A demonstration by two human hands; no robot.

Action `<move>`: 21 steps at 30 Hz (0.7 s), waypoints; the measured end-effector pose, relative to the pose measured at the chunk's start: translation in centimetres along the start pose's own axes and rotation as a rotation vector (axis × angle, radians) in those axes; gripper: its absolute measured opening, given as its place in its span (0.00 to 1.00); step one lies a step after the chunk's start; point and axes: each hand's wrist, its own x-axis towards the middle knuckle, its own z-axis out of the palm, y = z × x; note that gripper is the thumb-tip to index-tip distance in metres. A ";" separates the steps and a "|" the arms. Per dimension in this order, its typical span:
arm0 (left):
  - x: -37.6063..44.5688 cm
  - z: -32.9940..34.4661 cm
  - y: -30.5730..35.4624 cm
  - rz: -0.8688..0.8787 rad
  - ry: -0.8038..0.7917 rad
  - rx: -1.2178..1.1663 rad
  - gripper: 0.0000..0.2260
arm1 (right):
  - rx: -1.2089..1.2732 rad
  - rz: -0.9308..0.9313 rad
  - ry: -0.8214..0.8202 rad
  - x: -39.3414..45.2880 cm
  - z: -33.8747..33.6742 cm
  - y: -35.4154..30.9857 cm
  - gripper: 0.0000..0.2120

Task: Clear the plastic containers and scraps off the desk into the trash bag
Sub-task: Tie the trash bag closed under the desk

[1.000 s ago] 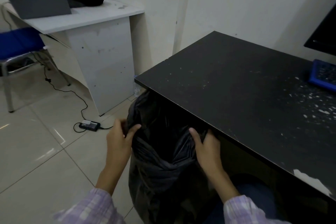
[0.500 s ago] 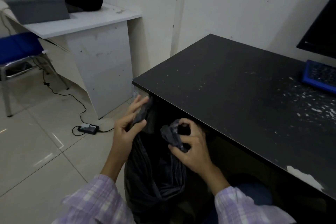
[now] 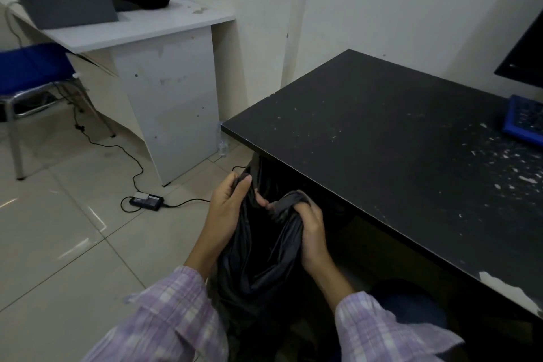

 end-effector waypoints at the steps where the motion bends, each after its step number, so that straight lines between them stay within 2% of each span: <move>1: 0.1 0.1 -0.1 -0.009 0.010 -0.008 0.10 | 0.033 0.045 0.060 0.3 0.2 0.1 0.09; 4: 0.6 0.1 -1.0 0.017 0.056 0.098 0.09 | 0.046 0.185 0.093 0.5 0.6 0.0 0.13; 9: 1.6 0.5 -1.5 0.028 0.196 0.157 0.12 | -0.030 0.243 0.120 1.6 0.8 0.4 0.10; 13: 1.6 1.3 -1.7 -0.098 0.109 0.141 0.12 | 0.069 0.341 0.032 1.5 1.0 -0.1 0.12; 15: 1.3 1.2 -2.0 -0.130 0.024 0.163 0.19 | 0.074 0.279 0.006 1.5 1.0 -0.1 0.13; 19: 0.8 0.8 -2.2 -0.151 -0.119 0.285 0.34 | -0.257 -0.005 -0.105 1.1 0.8 0.5 0.10; 21: 0.8 0.9 -2.1 -0.160 -0.165 0.366 0.40 | -0.387 -0.108 -0.137 1.0 0.5 0.9 0.16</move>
